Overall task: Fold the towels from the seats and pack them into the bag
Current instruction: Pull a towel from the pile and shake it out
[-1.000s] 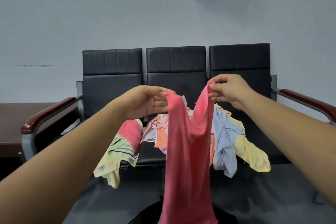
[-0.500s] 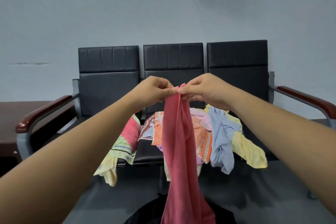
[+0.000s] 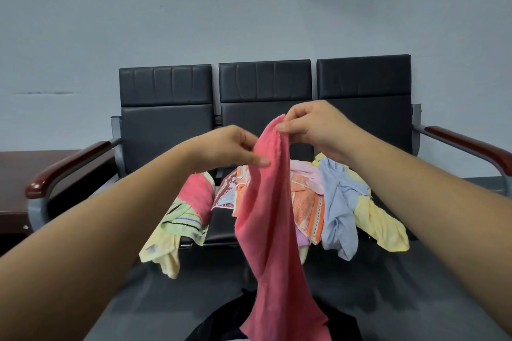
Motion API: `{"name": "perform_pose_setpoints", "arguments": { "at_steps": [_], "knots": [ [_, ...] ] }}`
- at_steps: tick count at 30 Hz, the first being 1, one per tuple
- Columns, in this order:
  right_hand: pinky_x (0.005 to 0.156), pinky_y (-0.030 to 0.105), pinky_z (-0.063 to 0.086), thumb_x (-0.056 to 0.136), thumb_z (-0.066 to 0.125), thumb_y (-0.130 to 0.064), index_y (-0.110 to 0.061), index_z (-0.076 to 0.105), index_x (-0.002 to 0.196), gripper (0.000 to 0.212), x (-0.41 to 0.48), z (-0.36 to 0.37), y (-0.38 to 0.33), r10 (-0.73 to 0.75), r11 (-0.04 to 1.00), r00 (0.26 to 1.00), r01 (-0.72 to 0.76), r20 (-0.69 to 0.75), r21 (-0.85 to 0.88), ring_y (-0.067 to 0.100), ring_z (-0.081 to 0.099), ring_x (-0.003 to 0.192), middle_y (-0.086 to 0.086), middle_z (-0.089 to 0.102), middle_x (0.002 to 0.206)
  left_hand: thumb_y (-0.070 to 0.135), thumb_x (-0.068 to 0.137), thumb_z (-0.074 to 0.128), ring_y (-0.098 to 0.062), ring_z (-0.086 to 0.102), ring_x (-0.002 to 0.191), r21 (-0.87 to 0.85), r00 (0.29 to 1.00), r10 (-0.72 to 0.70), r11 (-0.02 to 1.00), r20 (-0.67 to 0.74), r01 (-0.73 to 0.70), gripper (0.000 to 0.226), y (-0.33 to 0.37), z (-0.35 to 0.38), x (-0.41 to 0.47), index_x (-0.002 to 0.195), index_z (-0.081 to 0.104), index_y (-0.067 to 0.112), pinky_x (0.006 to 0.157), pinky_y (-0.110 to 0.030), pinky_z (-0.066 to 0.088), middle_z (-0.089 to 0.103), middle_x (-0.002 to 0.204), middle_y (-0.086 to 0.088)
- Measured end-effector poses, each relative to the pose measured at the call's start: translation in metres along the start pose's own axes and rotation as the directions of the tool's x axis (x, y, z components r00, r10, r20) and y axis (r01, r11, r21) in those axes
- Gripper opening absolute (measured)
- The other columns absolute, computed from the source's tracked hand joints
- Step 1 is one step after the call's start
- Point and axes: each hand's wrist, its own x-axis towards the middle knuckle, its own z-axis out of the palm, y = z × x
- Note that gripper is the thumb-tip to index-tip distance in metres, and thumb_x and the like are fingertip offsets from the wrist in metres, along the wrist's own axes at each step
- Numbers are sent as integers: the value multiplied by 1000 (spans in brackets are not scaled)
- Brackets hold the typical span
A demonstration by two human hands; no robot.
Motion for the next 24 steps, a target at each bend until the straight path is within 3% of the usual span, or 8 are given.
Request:
{"name": "perform_pose_setpoints", "arguments": {
  "at_steps": [2, 5, 9, 13, 15, 17, 19, 24],
  "knots": [
    [85, 37, 61, 88, 69, 5, -2, 63, 74, 17, 2, -8, 0, 17, 998, 999, -15, -28, 69, 25, 66, 80, 16, 66, 81, 53, 69, 84, -29, 70, 104, 108, 991, -101, 990, 83, 92, 46, -10, -1, -1, 100, 79, 19, 107, -54, 46, 76, 107, -10],
    [71, 27, 62, 89, 68, 4, -2, 63, 75, 16, 2, -21, 6, 66, 998, 993, -64, -95, 21, 21, 69, 73, 16, 68, 83, 60, 70, 77, -24, 68, 107, 182, 981, -191, 966, 36, 181, 40, -18, -4, -2, 92, 80, 27, 106, -44, 48, 77, 103, 1],
    [73, 33, 62, 91, 69, -1, -5, 64, 74, 18, 6, -31, 27, 121, 975, 960, -162, -250, -149, 29, 73, 79, 17, 72, 86, 66, 77, 70, -16, 53, 63, 323, 976, -192, 921, -106, 216, 44, -22, -13, -2, 87, 76, 24, 68, -33, 46, 63, 69, 1],
    [85, 43, 61, 93, 66, -5, -7, 63, 76, 18, 7, -40, 29, 49, 992, 931, -87, -362, -91, 29, 73, 86, 15, 72, 89, 48, 86, 73, -6, 34, 47, 292, 929, 50, 954, -366, 64, 50, -6, -20, 1, 76, 60, 1, 50, -22, 31, 43, 58, 1],
    [85, 42, 61, 94, 62, -1, -8, 60, 75, 21, 9, -46, 21, 69, 978, 932, 8, -355, 210, 25, 70, 81, 12, 68, 83, 41, 82, 78, -5, 44, 51, 129, 871, 140, 988, -471, -89, 40, 5, -26, 3, 72, 61, 6, 56, -19, 38, 52, 57, 8],
    [85, 42, 60, 95, 60, 1, -8, 58, 75, 22, 13, -48, 17, 121, 934, 936, 5, -331, 356, 23, 68, 77, 11, 67, 82, 34, 83, 80, 3, 47, 46, 180, 866, 153, 981, -476, -74, 33, 12, -30, 7, 66, 58, 15, 54, -8, 36, 53, 48, 19],
    [84, 42, 61, 94, 60, 3, -7, 58, 75, 22, 17, -45, 26, 158, 965, 932, -75, -327, 252, 25, 68, 78, 15, 68, 86, 33, 83, 80, 6, 48, 42, 289, 889, 124, 957, -442, 10, 37, 10, -27, 12, 61, 53, 19, 47, -6, 34, 50, 41, 21],
    [86, 45, 62, 93, 67, -4, -4, 64, 85, 9, 19, -41, 49, 82, 996, 916, -58, -392, 72, 31, 71, 92, 21, 71, 98, 28, 82, 81, 5, 64, 59, 110, 872, 83, 993, -483, -34, 21, -11, -18, 15, 78, 66, 14, 62, -11, 50, 68, 66, 10]
  ]
}}
